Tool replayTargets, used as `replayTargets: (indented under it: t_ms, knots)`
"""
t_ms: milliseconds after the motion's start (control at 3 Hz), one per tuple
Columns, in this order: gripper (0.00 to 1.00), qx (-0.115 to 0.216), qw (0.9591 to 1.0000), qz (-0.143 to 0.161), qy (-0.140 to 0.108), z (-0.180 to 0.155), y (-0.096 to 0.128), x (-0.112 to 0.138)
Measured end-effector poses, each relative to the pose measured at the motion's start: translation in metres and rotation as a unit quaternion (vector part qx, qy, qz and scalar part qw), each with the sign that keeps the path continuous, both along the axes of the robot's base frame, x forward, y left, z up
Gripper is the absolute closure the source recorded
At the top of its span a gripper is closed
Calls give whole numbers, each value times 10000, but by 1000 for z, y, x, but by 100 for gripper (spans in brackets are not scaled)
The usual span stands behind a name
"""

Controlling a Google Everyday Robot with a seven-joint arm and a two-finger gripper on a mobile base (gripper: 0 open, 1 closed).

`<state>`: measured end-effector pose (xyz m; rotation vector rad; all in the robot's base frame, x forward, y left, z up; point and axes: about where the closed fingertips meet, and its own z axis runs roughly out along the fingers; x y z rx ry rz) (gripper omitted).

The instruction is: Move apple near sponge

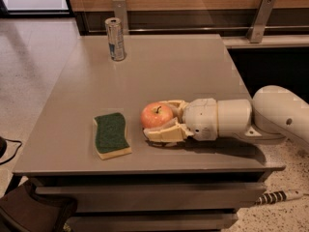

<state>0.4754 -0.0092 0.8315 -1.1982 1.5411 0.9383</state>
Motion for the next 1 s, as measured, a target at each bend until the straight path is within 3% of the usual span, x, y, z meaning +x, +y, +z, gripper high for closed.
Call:
replayTargets:
  t_ms: [333, 667, 1000]
  knots:
    - [13, -2, 10000, 22, -2, 0, 2, -1]
    - [0, -4, 10000, 40, -3, 0, 4, -1]
    - [0, -4, 10000, 40, -3, 0, 4, -1]
